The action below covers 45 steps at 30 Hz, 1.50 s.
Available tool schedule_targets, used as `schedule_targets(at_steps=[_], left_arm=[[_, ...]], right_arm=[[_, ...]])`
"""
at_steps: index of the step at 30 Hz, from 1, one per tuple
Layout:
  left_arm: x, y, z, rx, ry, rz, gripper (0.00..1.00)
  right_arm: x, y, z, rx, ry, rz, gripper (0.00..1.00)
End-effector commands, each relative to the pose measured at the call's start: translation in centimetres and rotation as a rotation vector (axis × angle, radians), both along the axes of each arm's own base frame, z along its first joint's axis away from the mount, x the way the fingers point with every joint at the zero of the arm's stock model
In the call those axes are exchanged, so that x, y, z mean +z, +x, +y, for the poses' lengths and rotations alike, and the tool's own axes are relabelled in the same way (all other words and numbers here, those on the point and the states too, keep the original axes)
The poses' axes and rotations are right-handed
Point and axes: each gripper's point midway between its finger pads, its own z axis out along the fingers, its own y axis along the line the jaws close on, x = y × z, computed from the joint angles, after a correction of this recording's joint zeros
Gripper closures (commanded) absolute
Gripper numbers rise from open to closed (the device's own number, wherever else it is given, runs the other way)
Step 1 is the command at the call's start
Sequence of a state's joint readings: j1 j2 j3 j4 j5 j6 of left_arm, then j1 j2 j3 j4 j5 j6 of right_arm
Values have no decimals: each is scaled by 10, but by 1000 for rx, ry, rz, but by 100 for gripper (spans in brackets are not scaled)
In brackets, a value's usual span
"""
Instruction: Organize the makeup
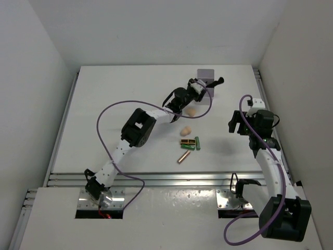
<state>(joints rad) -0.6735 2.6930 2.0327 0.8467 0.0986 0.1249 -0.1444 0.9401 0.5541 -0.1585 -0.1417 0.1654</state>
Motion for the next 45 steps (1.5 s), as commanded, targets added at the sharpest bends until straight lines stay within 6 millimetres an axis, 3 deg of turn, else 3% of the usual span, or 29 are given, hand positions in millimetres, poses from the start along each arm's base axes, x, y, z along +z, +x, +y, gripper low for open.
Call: schedule_targets(at_steps=[1,2,3,4,5,6,7,10,13,16,17,19,20,21,22,23,25,26,28,29,32,35,41,45], left_arm=[[94,-18,-5,-82,-52,-101,38],[98,-20,-5,-94,-32,-95,35],[122,-19,2,-84,-44,-113,33],[134,-23,3,-94,-37,-122,32],[137,-24,5,-91,-12,-115,31],[152,-24,12,-91,-9,-132,31],[181,-28,22,-87,-6,-162,30],[221,-35,37,-80,3,-191,28],[242,-32,74,-43,69,-118,27],[218,-35,120,-9,180,86,29],[194,-40,151,25,233,210,35],[159,-49,192,90,290,354,54],[120,-51,230,170,317,467,59],[126,-62,251,206,308,489,63],[108,-73,269,226,334,557,65],[74,-85,297,262,361,648,66],[62,-106,320,289,375,708,66],[36,-121,338,307,404,783,66],[21,-132,355,335,423,823,63],[3,-142,370,358,449,880,60],[-11,-152,389,387,471,936,59],[-37,-168,405,402,494,1018,60],[-65,-174,401,362,508,1090,60],[-77,-167,404,381,517,1090,60]], right_arm=[[24,13,0,16,-7,-75,21],[24,13,1,22,-4,-78,21],[25,14,1,24,-6,-88,21],[28,16,1,21,-2,-102,21],[25,16,3,16,17,-103,21],[24,15,1,20,4,-104,21],[22,15,2,22,6,-102,21],[16,14,4,30,5,-88,21],[6,13,16,87,0,-48,21],[-4,12,30,149,-23,-8,21],[-7,12,42,197,-33,2,21],[-11,14,61,266,-44,15,21],[-11,15,71,303,-51,12,21],[-21,16,76,319,-47,44,21],[-15,20,87,358,-52,28,21],[-20,23,93,376,-43,39,21],[-19,33,104,396,-22,28,21],[-23,35,111,417,-6,42,21],[-22,46,122,430,26,24,21],[-16,50,129,446,36,9,21],[-22,55,141,470,53,20,21],[-25,54,154,503,52,26,21],[-33,50,148,462,47,35,21],[-37,46,143,428,47,38,21]])
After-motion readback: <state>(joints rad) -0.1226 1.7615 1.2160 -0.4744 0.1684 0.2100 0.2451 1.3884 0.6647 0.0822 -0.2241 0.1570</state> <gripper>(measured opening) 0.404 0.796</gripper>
